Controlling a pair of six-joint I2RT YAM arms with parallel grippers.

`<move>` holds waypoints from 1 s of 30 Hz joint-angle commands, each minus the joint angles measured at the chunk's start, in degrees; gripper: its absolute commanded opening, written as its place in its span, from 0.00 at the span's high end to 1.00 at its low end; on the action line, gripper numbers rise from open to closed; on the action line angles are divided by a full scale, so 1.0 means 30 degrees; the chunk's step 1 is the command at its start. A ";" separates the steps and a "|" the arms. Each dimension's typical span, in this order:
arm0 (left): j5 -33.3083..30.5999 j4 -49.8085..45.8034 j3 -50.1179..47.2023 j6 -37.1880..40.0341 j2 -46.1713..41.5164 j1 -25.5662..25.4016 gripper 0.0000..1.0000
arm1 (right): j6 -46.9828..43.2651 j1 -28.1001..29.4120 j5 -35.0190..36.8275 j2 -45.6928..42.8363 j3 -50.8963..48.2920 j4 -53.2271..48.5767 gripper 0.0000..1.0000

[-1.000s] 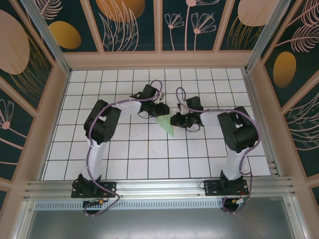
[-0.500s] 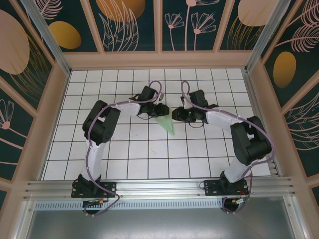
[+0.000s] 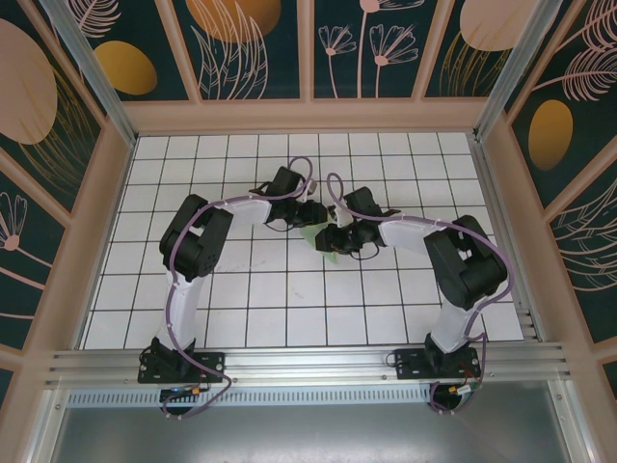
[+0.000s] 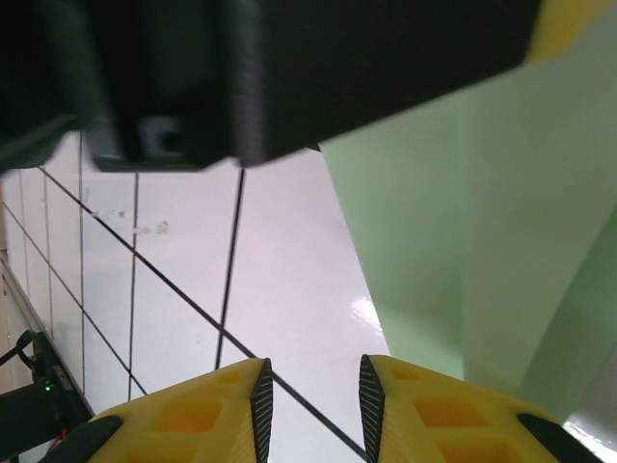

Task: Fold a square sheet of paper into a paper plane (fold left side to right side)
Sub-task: Fourth fold the wing at the center of the table.

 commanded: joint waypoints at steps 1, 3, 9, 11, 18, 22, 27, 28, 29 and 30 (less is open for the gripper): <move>-0.0756 -0.1869 -0.0748 0.0230 0.0671 0.0091 0.65 | 0.0112 -0.0044 0.0332 0.0192 0.0001 -0.0134 0.67; -0.0764 -0.1880 -0.0719 0.0258 0.0671 0.0069 0.65 | 0.0140 -0.0044 0.0329 0.0225 -0.0184 -0.0102 0.67; -0.0757 -0.1898 -0.0718 0.0287 0.0700 0.0077 0.65 | 0.0162 -0.0073 0.0800 0.0470 -0.0575 -0.0338 0.67; -0.0786 -0.1927 -0.0689 0.0303 0.0728 0.0068 0.65 | 0.0169 -0.0073 0.0830 0.0560 -0.0643 -0.0338 0.67; -0.0808 -0.1931 -0.0682 0.0291 0.0759 0.0088 0.65 | 0.0088 -0.0070 0.1089 0.0687 -0.0696 -0.0637 0.67; -0.0818 -0.1980 -0.0660 0.0307 0.0792 0.0070 0.65 | -0.0034 -0.0073 0.1182 0.0733 -0.0691 -0.0893 0.67; -0.0868 -0.1956 -0.0572 0.0298 0.0894 0.0092 0.65 | -0.0124 -0.0044 0.1153 0.0878 -0.0819 -0.1266 0.72; -0.0859 -0.1971 -0.0544 0.0296 0.0880 0.0074 0.65 | -0.0131 -0.0044 0.1167 0.0879 -0.0852 -0.1289 0.73; -0.0852 -0.1958 -0.0543 0.0286 0.0877 0.0082 0.65 | -0.0139 -0.0044 0.1231 0.0871 -0.0905 -0.1353 0.73; -0.0845 -0.1993 -0.0543 0.0291 0.0884 0.0093 0.65 | -0.0153 -0.0044 0.1291 0.0892 -0.0940 -0.1413 0.73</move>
